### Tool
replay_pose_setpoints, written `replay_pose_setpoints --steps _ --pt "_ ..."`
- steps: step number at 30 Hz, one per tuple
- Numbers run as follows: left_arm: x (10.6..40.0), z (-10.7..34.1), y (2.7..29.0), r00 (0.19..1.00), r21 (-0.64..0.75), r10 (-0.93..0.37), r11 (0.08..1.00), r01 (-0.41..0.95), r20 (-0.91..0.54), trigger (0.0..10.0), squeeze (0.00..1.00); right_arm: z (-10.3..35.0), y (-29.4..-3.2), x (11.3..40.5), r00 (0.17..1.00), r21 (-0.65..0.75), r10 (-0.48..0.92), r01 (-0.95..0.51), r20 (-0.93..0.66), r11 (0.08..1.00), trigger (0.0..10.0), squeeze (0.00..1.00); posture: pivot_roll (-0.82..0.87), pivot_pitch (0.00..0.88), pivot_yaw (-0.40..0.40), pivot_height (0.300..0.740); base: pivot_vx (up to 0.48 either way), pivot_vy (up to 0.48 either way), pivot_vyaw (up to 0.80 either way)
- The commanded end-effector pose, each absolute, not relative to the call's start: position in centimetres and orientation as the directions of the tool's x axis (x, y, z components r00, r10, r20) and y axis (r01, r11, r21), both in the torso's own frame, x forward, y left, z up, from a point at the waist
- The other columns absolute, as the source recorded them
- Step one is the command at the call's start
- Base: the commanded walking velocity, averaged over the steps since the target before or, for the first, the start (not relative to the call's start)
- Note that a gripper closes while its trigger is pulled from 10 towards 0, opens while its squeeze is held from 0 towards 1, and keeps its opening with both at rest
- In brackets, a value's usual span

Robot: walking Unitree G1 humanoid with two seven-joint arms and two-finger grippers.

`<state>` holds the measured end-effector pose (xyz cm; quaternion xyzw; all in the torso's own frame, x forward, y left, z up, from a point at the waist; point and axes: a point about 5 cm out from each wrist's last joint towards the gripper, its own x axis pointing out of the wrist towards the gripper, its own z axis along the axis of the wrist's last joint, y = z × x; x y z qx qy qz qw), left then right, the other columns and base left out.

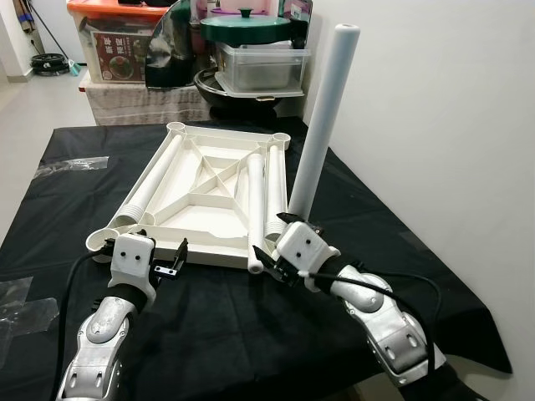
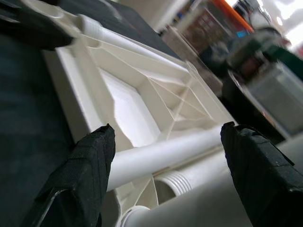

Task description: Building children table

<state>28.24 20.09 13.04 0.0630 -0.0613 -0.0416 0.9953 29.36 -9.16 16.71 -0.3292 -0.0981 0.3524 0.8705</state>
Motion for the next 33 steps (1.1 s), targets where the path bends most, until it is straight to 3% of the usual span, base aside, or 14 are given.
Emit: replay_pose_setpoints --steps 1,10,23,33 --pt "28.3 12.9 20.2 0.99 0.133 -0.091 0.988 0.077 0.105 10.0 0.0 15.6 -9.0 28.7 0.676 -0.664 0.728 -0.595 -0.111 0.452 10.0 0.0 0.05 0.0 -0.09 0.74 0.0 0.0 0.0" --pt "28.3 12.8 20.0 0.99 0.13 -0.091 0.988 0.077 0.107 10.0 0.0 14.1 -8.2 28.6 0.616 -0.734 0.778 -0.583 -0.12 0.348 10.0 0.0 0.05 0.0 -0.09 0.74 0.0 0.0 0.0" --pt "28.6 13.0 20.0 0.989 0.136 -0.1 0.987 0.084 0.111 10.0 0.0 12.6 -7.3 30.8 0.661 -0.841 0.741 -0.466 -0.122 0.277 10.0 0.0 0.06 0.0 -0.082 0.74 0.0 0.0 0.0" --pt "28.4 13.1 20.3 0.99 0.14 -0.088 0.988 0.072 0.113 10.0 0.0 11.2 -6.3 30.9 0.626 -0.857 0.766 -0.465 -0.142 0.221 10.0 0.0 0.07 0.0 -0.092 0.74 0.0 0.0 0.0"
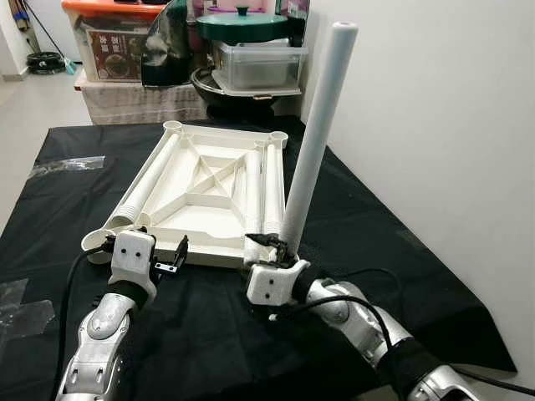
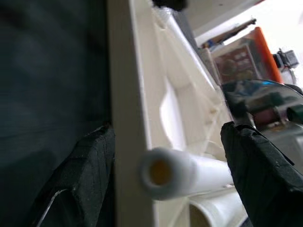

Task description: Building children table

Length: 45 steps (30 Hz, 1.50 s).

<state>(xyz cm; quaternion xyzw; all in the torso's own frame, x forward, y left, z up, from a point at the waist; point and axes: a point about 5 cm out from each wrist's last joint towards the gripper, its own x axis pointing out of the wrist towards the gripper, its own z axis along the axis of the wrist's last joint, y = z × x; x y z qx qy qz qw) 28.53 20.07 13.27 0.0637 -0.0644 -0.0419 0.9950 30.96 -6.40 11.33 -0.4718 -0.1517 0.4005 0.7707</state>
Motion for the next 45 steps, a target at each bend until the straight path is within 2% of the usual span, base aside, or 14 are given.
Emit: replay_pose_setpoints --steps 1,8,10,14,25,26,27,28,31,32,42,43,45 --pt "28.4 13.1 20.3 0.99 0.14 -0.088 0.988 0.072 0.113 10.0 0.0 11.2 -6.3 30.9 0.626 -0.857 0.766 -0.465 -0.142 0.221 10.0 0.0 0.07 0.0 -0.092 0.74 0.0 0.0 0.0" --pt "28.5 13.0 20.1 0.99 0.138 -0.092 0.987 0.076 0.11 10.0 0.0 10.6 -6.3 31.3 0.646 -0.87 0.753 -0.435 -0.122 0.232 10.0 0.0 0.07 0.0 -0.089 0.74 0.0 0.0 0.0" --pt "28.6 13.0 20.0 0.989 0.139 -0.094 0.987 0.078 0.111 10.0 0.0 10.8 -6.3 32.2 0.699 -0.888 0.71 -0.377 -0.086 0.264 10.0 0.0 0.07 0.0 -0.088 0.74 0.0 0.0 0.0" --pt "28.6 13.0 20.0 0.989 0.139 -0.094 0.987 0.078 0.112 10.0 0.0 10.8 -6.2 32.7 0.726 -0.898 0.685 -0.341 -0.064 0.278 10.0 0.0 0.07 0.0 -0.092 0.74 0.0 0.0 0.0" --pt "28.5 12.9 20.0 0.99 0.139 -0.087 0.988 0.071 0.11 10.0 0.0 10.2 -5.5 32.7 0.728 -0.905 0.685 -0.317 -0.04 0.285 10.0 0.0 0.08 0.0 -0.098 0.74 0.0 0.0 0.0" --pt "28.5 12.9 20.0 0.99 0.138 -0.086 0.988 0.071 0.11 10.0 0.0 10.2 -5.4 32.8 0.734 -0.901 0.679 -0.307 -0.02 0.306 10.0 0.0 0.08 0.0 -0.1 0.74 0.0 0.0 0.0" --pt "28.5 12.9 20.0 0.99 0.137 -0.085 0.988 0.07 0.11 10.0 0.0 10.3 -5.3 32.8 0.734 -0.899 0.679 -0.299 -0.003 0.319 4.2 0.0 0.08 0.0 -0.1 0.74 0.0 0.0 0.0" --pt "28.4 12.9 20.0 0.99 0.137 -0.085 0.988 0.069 0.11 10.0 0.0 10.3 -5.3 32.8 0.735 -0.897 0.678 -0.295 0.008 0.33 1.4 0.0 0.08 0.0 -0.1 0.74 0.0 0.0 0.0" --pt "28.4 12.8 20.0 0.99 0.137 -0.084 0.988 0.069 0.109 10.0 0.0 10.3 -5.2 32.8 0.736 -0.896 0.677 -0.289 0.018 0.337 1.4 0.0 0.08 0.0 -0.1 0.74 0.0 0.0 0.0" --pt "28.5 12.8 20.0 0.991 0.138 -0.084 0.988 0.069 0.107 10.0 0.0 9.9 -5.3 32.9 0.741 -0.893 0.672 -0.302 0.0 0.333 0.0 0.0 0.08 0.0 -0.102 0.74 0.0 0.0 0.0" --pt "28.5 12.7 20.0 0.991 0.141 -0.085 0.987 0.071 0.099 10.0 0.0 9.8 -5.6 33.3 0.768 -0.899 0.64 -0.281 0.0 0.337 0.0 0.0 0.08 0.0 -0.098 0.74 0.0 0.0 0.0" --pt "28.5 12.6 20.0 0.992 0.141 -0.085 0.987 0.071 0.098 10.0 0.0 9.8 -5.6 33.4 0.775 -0.901 0.631 -0.271 0.005 0.339 10.0 0.0 0.08 0.0 -0.098 0.74 0.0 0.0 0.0" --pt "28.5 12.6 20.0 0.992 0.142 -0.085 0.987 0.071 0.097 10.0 0.0 9.8 -5.6 33.5 0.786 -0.902 0.619 -0.261 0.008 0.344 10.0 0.0 0.08 0.0 -0.099 0.74 0.0 0.0 0.0"
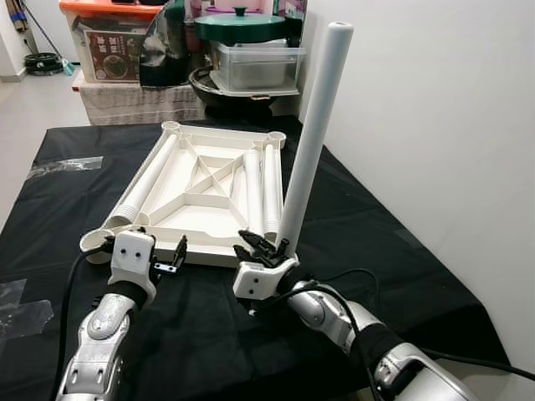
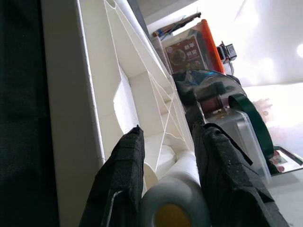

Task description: Building children table

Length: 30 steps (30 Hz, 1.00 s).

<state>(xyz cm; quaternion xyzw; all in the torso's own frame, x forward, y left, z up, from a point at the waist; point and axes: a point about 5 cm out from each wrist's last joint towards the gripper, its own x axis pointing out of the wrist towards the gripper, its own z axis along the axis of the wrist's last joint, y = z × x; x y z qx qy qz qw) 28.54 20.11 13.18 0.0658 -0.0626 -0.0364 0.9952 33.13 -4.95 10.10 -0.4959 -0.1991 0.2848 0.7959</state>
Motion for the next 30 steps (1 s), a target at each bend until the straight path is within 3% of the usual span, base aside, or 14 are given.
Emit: replay_pose_setpoints --steps 1,6,7,8,9,10,13,16,17,18,27,28,29,30 --pt "28.5 12.7 20.0 0.992 0.143 -0.084 0.987 0.07 0.097 10.0 0.0 9.8 -5.7 33.6 0.794 -0.9 0.607 -0.249 0.021 0.357 10.0 0.0 0.08 0.0 -0.099 0.74 0.0 0.0 0.0" --pt "28.6 12.7 20.0 0.992 0.143 -0.084 0.987 0.069 0.098 10.0 0.0 10.1 -5.6 33.6 0.797 -0.889 0.602 -0.233 0.058 0.394 10.0 0.0 0.08 0.0 -0.097 0.74 0.0 0.0 0.0" --pt "28.6 12.7 20.0 0.992 0.144 -0.084 0.987 0.07 0.098 10.0 0.0 10.5 -5.6 33.7 0.794 -0.881 0.602 -0.219 0.089 0.419 8.7 0.0 0.08 0.0 -0.095 0.74 0.0 0.0 0.0" --pt "28.6 12.7 20.0 0.992 0.145 -0.086 0.987 0.071 0.098 10.0 0.0 10.8 -5.6 33.7 0.793 -0.876 0.598 -0.204 0.114 0.437 2.3 0.0 0.08 0.0 -0.093 0.74 0.0 0.0 0.0" --pt "28.6 12.7 20.0 0.992 0.145 -0.086 0.987 0.071 0.098 10.0 0.0 10.8 -5.6 33.7 0.793 -0.876 0.598 -0.204 0.114 0.437 2.3 0.0 0.08 0.0 -0.093 0.74 0.0 0.0 0.0" --pt "28.6 12.7 20.0 0.991 0.146 -0.087 0.987 0.072 0.097 10.0 0.0 10.9 -5.6 33.8 0.795 -0.874 0.594 -0.197 0.123 0.445 0.2 0.0 0.08 0.0 -0.092 0.74 0.0 0.0 0.0" --pt "28.7 12.7 20.0 0.991 0.148 -0.089 0.986 0.074 0.098 10.0 0.0 10.8 -5.7 33.7 0.796 -0.871 0.594 -0.202 0.121 0.447 0.0 0.0 0.08 0.0 -0.091 0.74 0.0 0.0 0.0" --pt "28.7 12.7 20.0 0.991 0.149 -0.09 0.986 0.075 0.098 10.0 0.0 10.6 -5.7 33.7 0.798 -0.871 0.591 -0.204 0.117 0.448 0.0 0.0 0.08 0.0 -0.089 0.74 0.0 0.0 0.0" --pt "28.7 12.7 20.0 0.991 0.151 -0.091 0.986 0.076 0.097 10.0 0.0 10.4 -5.8 33.7 0.806 -0.875 0.583 -0.204 0.105 0.439 4.6 0.0 0.08 0.0 -0.088 0.74 0.0 0.0 0.0" --pt "28.7 12.7 20.1 0.991 0.152 -0.092 0.985 0.077 0.096 10.0 0.0 10.1 -5.9 33.7 0.81 -0.881 0.579 -0.21 0.086 0.424 10.0 0.0 0.08 0.0 -0.086 0.74 0.0 0.0 0.0" --pt "28.8 12.6 20.0 0.991 0.157 -0.095 0.984 0.08 0.092 10.0 0.0 9.0 -6.2 33.5 0.807 -0.893 0.591 -0.261 0.007 0.368 10.0 0.0 0.08 0.0 -0.086 0.74 0.0 0.0 0.0" --pt "28.8 12.6 20.0 0.991 0.158 -0.095 0.984 0.08 0.092 10.0 0.0 9.0 -6.2 33.5 0.807 -0.889 0.591 -0.266 0.006 0.372 10.0 0.36 0.08 0.0 -0.087 0.74 0.0 0.0 0.0" --pt "28.8 12.6 20.0 0.991 0.158 -0.095 0.984 0.08 0.092 10.0 0.0 9.0 -6.2 33.5 0.807 -0.889 0.591 -0.266 0.006 0.372 10.0 0.36 0.08 0.0 -0.087 0.74 0.0 0.0 0.0" --pt "28.8 12.6 20.0 0.991 0.159 -0.095 0.984 0.079 0.092 10.0 0.0 9.0 -6.2 33.6 0.81 -0.892 0.586 -0.268 -0.005 0.363 10.0 1.0 0.08 0.0 -0.087 0.74 0.0 0.0 0.0"
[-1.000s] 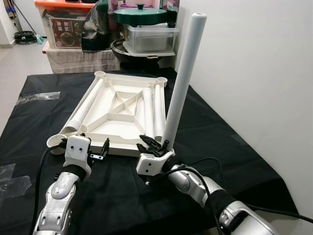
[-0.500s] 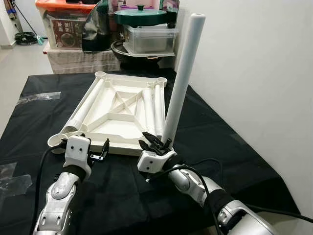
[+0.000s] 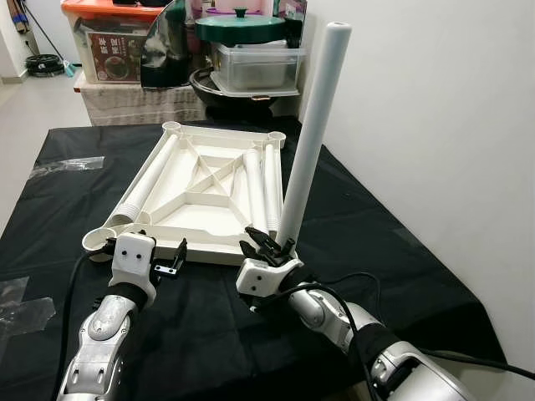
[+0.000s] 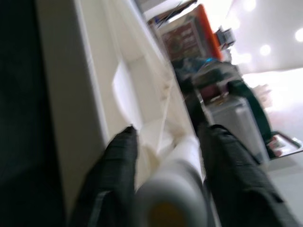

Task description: Building children table

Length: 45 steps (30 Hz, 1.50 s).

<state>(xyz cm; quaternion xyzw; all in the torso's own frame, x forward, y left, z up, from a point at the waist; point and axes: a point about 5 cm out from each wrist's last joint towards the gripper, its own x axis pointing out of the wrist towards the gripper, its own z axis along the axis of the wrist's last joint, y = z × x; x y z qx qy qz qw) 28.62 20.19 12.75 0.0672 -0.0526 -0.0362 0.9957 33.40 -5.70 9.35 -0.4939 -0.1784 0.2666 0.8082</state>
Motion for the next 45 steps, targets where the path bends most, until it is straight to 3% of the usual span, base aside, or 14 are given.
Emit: replay_pose_setpoints --steps 1,2,3,4,14,15,16,17,26,31,33,37,39,45 --pt "28.8 12.6 20.0 0.991 0.159 -0.095 0.984 0.079 0.092 10.0 0.0 9.0 -6.2 33.6 0.81 -0.892 0.586 -0.268 -0.005 0.363 10.0 1.0 0.08 0.0 -0.087 0.74 0.0 0.0 0.0" --pt "28.8 12.6 20.0 0.991 0.159 -0.095 0.984 0.079 0.092 10.0 0.0 9.0 -6.2 33.6 0.81 -0.892 0.586 -0.268 -0.005 0.363 10.0 1.0 0.08 0.0 -0.087 0.74 0.0 0.0 0.0" --pt "28.7 12.6 20.1 0.991 0.159 -0.094 0.984 0.079 0.092 10.0 0.0 8.9 -6.1 33.6 0.811 -0.9 0.585 -0.266 -0.016 0.345 10.0 0.77 0.08 0.0 -0.087 0.74 0.0 0.0 0.0" --pt "28.7 12.6 20.1 0.991 0.159 -0.094 0.984 0.078 0.092 10.0 0.0 8.9 -6.1 33.7 0.812 -0.906 0.584 -0.262 -0.02 0.333 10.0 0.0 0.09 0.0 -0.087 0.74 0.0 0.0 0.0" --pt "28.6 12.6 20.1 0.992 0.16 -0.09 0.984 0.075 0.091 10.0 0.0 8.9 -6.2 33.8 0.813 -0.918 0.581 -0.245 -0.018 0.313 10.0 0.0 0.09 0.0 -0.091 0.74 0.0 0.0 0.0" --pt "28.6 12.6 20.1 0.992 0.159 -0.09 0.984 0.075 0.091 10.0 0.0 9.0 -6.2 33.8 0.809 -0.917 0.587 -0.242 -0.01 0.317 7.7 0.0 0.09 0.0 -0.091 0.74 0.0 0.0 0.0" --pt "28.6 12.6 20.1 0.992 0.159 -0.09 0.984 0.075 0.091 10.0 0.0 9.0 -6.2 33.8 0.809 -0.917 0.587 -0.242 -0.01 0.317 7.7 0.0 0.09 0.0 -0.091 0.74 0.0 0.0 0.0" --pt "28.6 12.6 20.1 0.992 0.159 -0.09 0.985 0.075 0.091 10.0 0.0 9.1 -6.1 33.8 0.807 -0.917 0.591 -0.241 -0.006 0.319 0.0 0.0 0.09 0.0 -0.091 0.74 0.0 0.0 0.0" --pt "28.6 12.5 20.2 0.992 0.158 -0.084 0.985 0.069 0.089 10.0 0.0 9.2 -6.1 33.8 0.803 -0.912 0.597 -0.248 -0.004 0.327 0.0 0.0 0.09 0.0 -0.094 0.74 0.0 0.0 0.0" --pt "28.7 12.5 20.1 0.992 0.157 -0.086 0.985 0.071 0.092 10.0 0.0 11.4 -6.0 34.3 0.79 -0.878 0.598 -0.185 0.134 0.441 0.0 0.0 0.08 0.0 -0.092 0.74 0.0 0.0 0.0" --pt "28.8 12.7 20.1 0.992 0.158 -0.086 0.985 0.07 0.097 10.0 0.0 14.3 -5.7 34.9 0.766 -0.816 0.595 -0.171 0.242 0.551 0.0 0.0 0.08 0.0 -0.085 0.74 0.0 0.0 0.0" --pt "29.0 13.0 20.5 0.991 0.163 -0.083 0.984 0.065 0.106 10.0 0.0 19.7 -5.5 35.6 0.698 -0.709 0.596 -0.18 0.397 0.682 0.0 0.0 0.07 0.0 -0.08 0.74 0.0 0.0 0.0" --pt "29.0 13.0 20.5 0.991 0.163 -0.083 0.984 0.065 0.106 10.0 0.0 19.7 -5.5 35.6 0.698 -0.709 0.596 -0.18 0.397 0.682 0.0 0.0 0.07 0.0 -0.08 0.74 0.0 0.0 0.0" --pt "29.3 14.0 21.2 0.988 0.181 -0.077 0.982 0.051 0.136 10.0 0.0 28.8 -7.6 36.6 0.618 -0.56 0.509 -0.131 0.6 0.818 0.0 0.0 0.07 0.0 -0.081 0.74 0.0 0.0 0.0"
